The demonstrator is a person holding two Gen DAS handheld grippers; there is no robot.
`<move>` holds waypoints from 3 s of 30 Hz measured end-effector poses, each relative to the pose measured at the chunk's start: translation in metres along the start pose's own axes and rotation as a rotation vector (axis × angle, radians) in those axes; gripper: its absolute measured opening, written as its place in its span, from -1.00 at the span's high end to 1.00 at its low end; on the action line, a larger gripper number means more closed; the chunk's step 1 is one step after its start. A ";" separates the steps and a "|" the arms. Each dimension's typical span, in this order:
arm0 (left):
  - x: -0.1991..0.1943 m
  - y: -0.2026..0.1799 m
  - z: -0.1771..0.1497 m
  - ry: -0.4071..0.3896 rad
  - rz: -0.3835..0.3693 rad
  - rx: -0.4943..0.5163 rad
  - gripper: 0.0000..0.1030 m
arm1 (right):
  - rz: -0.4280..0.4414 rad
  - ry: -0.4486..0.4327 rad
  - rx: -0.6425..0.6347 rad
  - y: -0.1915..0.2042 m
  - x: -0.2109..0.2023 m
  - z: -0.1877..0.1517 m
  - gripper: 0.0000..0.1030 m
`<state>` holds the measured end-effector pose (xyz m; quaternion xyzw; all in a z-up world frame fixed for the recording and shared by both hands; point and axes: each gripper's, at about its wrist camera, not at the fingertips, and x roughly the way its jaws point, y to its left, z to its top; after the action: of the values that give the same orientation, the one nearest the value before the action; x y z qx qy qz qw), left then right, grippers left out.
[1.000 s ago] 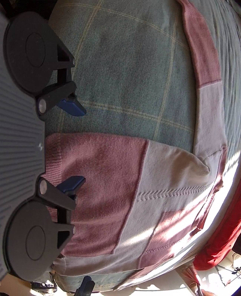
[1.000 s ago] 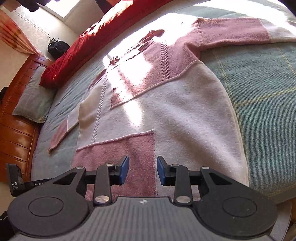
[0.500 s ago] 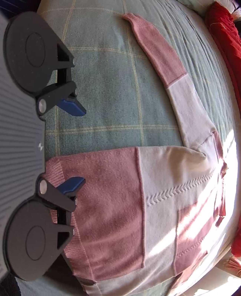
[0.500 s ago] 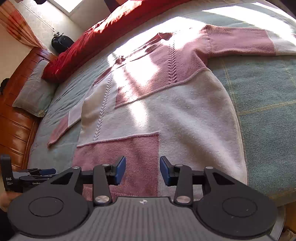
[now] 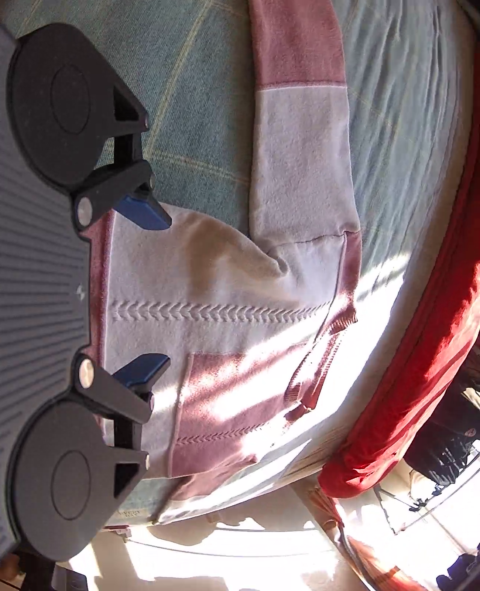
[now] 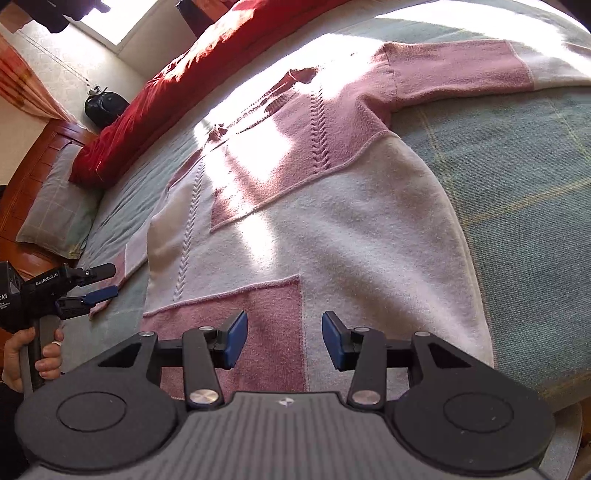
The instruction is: Fold clothes
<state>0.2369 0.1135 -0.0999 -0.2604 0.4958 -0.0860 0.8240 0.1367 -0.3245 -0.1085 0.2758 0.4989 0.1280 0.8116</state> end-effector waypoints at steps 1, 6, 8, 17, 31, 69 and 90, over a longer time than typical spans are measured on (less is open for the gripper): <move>0.005 0.009 0.007 -0.006 -0.026 -0.051 -0.43 | -0.008 -0.003 0.005 -0.002 0.001 0.003 0.04; 0.039 0.048 0.036 -0.023 -0.106 -0.275 -0.43 | -0.031 -0.017 0.024 -0.007 0.014 0.025 0.03; 0.055 0.060 0.041 -0.026 -0.117 -0.342 -0.43 | -0.025 -0.019 0.033 -0.008 0.021 0.033 0.03; 0.107 0.091 0.041 -0.054 -0.236 -0.576 -0.50 | -0.010 0.015 0.069 -0.011 0.058 0.051 0.03; 0.099 0.070 0.076 -0.211 -0.015 -0.371 0.37 | -0.045 0.002 0.006 -0.003 0.063 0.065 0.03; 0.099 0.002 0.064 -0.093 0.129 0.086 0.01 | -0.169 -0.185 0.004 -0.110 0.076 0.202 0.65; 0.093 -0.043 0.009 0.101 0.114 0.287 -0.32 | -0.037 -0.038 0.019 -0.074 0.071 0.124 0.36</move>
<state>0.2958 0.0425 -0.1460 -0.1068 0.5331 -0.1221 0.8304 0.2743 -0.3904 -0.1606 0.2765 0.4894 0.1028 0.8207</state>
